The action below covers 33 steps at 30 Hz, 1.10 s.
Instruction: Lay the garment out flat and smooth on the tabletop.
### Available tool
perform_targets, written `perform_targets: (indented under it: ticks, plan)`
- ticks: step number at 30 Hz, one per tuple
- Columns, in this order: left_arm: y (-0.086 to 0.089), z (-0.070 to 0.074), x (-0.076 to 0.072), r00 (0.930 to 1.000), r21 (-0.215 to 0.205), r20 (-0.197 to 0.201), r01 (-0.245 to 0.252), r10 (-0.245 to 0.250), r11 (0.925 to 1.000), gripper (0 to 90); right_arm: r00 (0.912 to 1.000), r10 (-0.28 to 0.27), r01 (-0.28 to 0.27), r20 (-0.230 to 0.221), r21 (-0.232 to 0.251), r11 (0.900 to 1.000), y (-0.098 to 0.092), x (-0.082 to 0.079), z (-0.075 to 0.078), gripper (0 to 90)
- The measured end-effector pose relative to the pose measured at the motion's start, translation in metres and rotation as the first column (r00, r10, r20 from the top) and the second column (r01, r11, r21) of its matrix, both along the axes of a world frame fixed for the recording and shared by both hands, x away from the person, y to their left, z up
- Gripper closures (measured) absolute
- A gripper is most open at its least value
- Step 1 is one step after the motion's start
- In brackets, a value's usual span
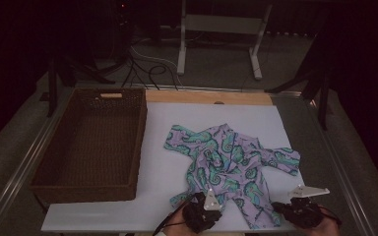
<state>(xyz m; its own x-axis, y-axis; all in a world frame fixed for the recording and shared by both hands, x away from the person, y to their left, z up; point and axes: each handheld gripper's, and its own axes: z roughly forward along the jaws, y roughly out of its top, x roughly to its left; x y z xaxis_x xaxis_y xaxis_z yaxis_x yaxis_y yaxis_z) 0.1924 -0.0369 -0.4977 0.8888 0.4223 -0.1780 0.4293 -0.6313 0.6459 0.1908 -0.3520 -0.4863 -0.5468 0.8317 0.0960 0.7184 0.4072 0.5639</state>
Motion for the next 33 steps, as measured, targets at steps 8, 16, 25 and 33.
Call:
perform_targets:
  ticks: [8, 16, 25, 33]
  plan:
    - [0.002, 0.005, -0.002, 1.0, -0.059, 0.0, -0.002, 0.002, 0.9982, 64.6, 0.9998, 0.009, -0.01, 0.019, 0.025, 1.0, 0.002, -0.009, 0.003, 66.0]
    - [0.051, 0.015, 0.043, 0.968, -0.059, 0.065, -0.239, 0.242, 0.9693, 44.7, 0.9947, -0.039, 0.034, 0.095, 0.05, 0.998, 0.01, 0.023, 0.004, 52.6]
    - [0.06, -0.012, 0.072, 0.9539, 0.049, -0.023, -0.298, 0.299, 0.9533, 42.2, 0.9988, -0.027, 0.028, 0.041, -0.019, 0.999, 0.022, 0.059, -0.013, 75.8]
    - [0.058, -0.01, 0.068, 0.954, 0.096, 0.003, -0.299, 0.3, 0.9495, 76.4, 0.9996, -0.027, 0.027, 0.013, -0.027, 0.999, 0.023, 0.066, -0.017, 86.2]
